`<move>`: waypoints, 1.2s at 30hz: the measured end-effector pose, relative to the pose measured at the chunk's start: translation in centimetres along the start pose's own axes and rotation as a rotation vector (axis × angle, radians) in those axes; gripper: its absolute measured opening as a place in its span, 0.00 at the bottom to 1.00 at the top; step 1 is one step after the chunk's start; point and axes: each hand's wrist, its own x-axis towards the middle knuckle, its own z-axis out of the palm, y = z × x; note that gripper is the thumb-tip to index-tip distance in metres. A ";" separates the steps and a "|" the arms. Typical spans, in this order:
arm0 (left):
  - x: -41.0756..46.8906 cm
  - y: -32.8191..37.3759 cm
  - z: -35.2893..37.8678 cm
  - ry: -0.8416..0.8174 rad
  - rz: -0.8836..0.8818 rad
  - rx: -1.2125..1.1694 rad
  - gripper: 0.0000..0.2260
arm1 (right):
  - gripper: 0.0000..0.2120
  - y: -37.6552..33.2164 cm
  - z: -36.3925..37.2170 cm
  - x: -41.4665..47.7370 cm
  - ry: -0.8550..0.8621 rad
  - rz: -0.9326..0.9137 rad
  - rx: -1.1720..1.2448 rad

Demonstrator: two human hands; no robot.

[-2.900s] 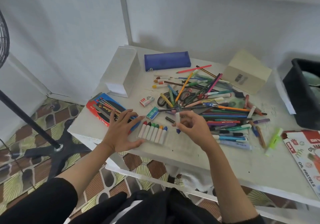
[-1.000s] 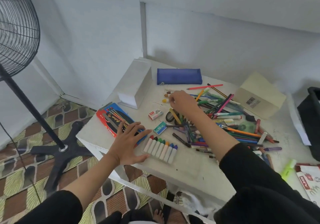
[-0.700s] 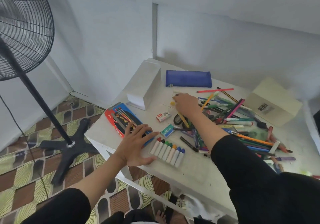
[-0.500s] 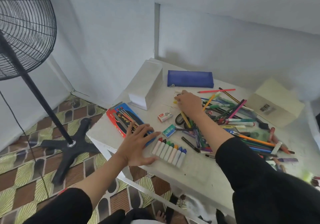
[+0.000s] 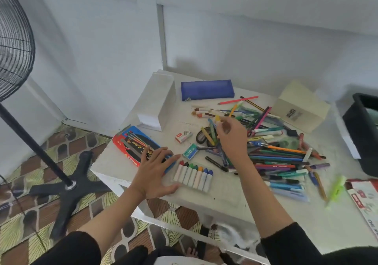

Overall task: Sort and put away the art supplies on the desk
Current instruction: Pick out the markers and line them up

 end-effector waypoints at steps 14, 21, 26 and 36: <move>0.1 -0.3 0.4 0.048 0.055 0.032 0.35 | 0.05 0.2 -4.5 -8.5 -0.097 0.130 0.052; 0.3 -0.5 0.5 0.068 0.068 0.005 0.35 | 0.03 0.5 -4.3 -10.9 -0.190 0.157 -0.046; 0.4 -0.4 0.3 0.068 0.067 0.003 0.35 | 0.07 -0.3 -4.0 -12.3 -0.211 0.165 -0.001; 0.5 -0.6 0.3 0.062 0.083 0.008 0.35 | 0.10 -0.5 -2.9 -14.4 -0.227 0.244 -0.003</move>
